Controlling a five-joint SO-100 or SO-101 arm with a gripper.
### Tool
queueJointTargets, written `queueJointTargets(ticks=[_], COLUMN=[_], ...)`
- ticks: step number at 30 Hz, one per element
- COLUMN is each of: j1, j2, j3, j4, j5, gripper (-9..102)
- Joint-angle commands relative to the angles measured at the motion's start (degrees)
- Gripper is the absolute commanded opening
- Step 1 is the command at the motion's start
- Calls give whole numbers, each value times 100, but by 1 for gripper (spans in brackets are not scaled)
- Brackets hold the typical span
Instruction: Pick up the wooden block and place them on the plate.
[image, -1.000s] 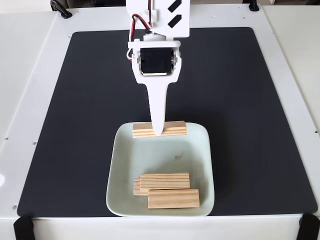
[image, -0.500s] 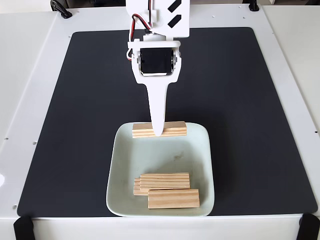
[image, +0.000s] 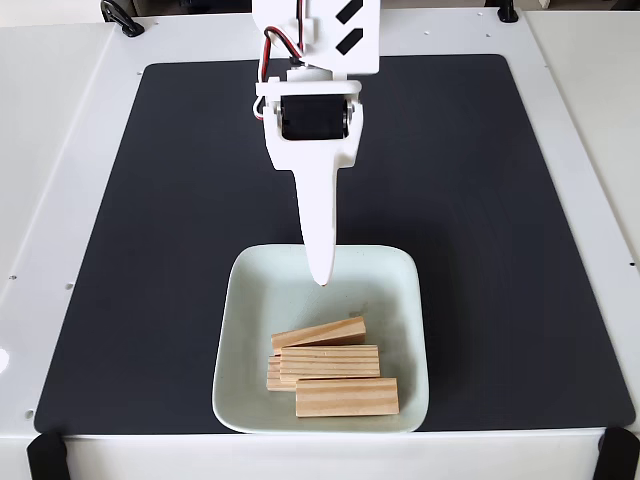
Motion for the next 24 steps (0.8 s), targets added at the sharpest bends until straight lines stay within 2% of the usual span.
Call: queueJointTargets(ticks=[1, 8, 11, 14, 20, 24], j1=[-35, -35, -44, -97, -132, -132], j2=[97, 176, 343, 457, 721, 1195], j3=[-237, -229, -220, -211, -202, 264], j4=[18, 18, 18, 26, 26, -62], j5=[-53, -62, -26, 9, 18, 18], gripper=[42, 42, 39, 29, 0, 1])
